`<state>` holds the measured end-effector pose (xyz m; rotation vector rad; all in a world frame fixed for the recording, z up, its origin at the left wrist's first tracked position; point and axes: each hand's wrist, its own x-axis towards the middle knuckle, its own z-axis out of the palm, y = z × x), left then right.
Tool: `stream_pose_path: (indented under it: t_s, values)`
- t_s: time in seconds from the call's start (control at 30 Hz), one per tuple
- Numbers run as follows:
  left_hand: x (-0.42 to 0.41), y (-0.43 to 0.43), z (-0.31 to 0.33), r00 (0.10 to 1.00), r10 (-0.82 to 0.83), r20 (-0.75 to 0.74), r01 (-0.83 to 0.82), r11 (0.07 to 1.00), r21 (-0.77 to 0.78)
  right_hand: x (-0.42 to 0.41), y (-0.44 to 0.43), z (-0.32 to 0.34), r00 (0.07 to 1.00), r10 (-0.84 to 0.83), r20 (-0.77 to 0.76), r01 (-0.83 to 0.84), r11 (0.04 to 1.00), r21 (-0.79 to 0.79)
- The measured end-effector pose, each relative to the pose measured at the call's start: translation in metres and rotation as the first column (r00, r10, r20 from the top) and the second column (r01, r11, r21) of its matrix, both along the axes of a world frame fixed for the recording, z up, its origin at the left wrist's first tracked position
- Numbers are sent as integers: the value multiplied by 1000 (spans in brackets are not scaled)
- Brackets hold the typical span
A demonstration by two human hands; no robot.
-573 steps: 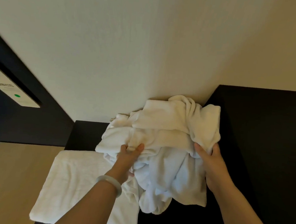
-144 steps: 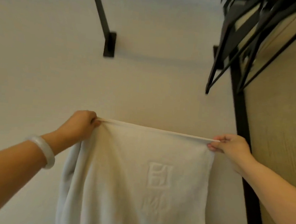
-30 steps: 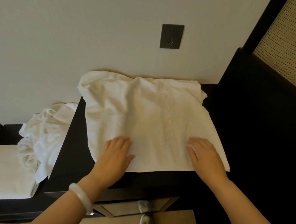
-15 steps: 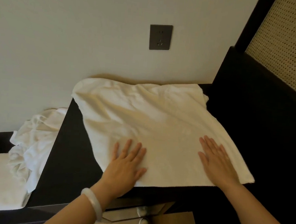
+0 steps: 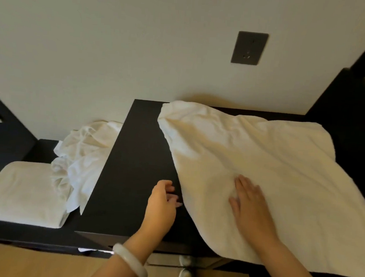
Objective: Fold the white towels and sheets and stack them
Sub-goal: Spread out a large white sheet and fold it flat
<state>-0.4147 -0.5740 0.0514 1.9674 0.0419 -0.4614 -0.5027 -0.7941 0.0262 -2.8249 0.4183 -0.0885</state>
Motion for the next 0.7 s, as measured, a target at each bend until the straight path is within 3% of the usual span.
stream_pose_path:
  t_s: [0.13, 0.2, 0.3, 0.47, 0.53, 0.6, 0.7]
  values:
    - [11, -18, 7, 926, 34, -376, -196, 895, -400, 2, 3, -13, 1000, -31, 4, 31, 996, 82]
    - [17, -25, 12, 903, -41, -427, -154, 898, -412, 0, -1, -12, 997, -62, 48, 54, 988, 144]
    - [22, -33, 23, 844, -158, -513, -123, 873, -472, -2, -3, -11, 960, -248, 128, 221, 956, 193]
    - [30, -39, 43, 860, -188, -474, -227, 691, -687, -2, -2, -10, 946, -304, 116, 274, 936, 221]
    - [34, -33, 51, 860, -177, -478, -257, 660, -706, -1, -3, -10, 947, -297, 122, 263, 936, 236]
    - [37, -26, 53, 882, -188, -433, -217, 653, -726, -1, -4, -11, 949, -292, 123, 257, 937, 238]
    - [36, -25, 57, 946, -234, -225, -21, 649, -761, 0, -5, -12, 950, -289, 121, 251, 932, 261]
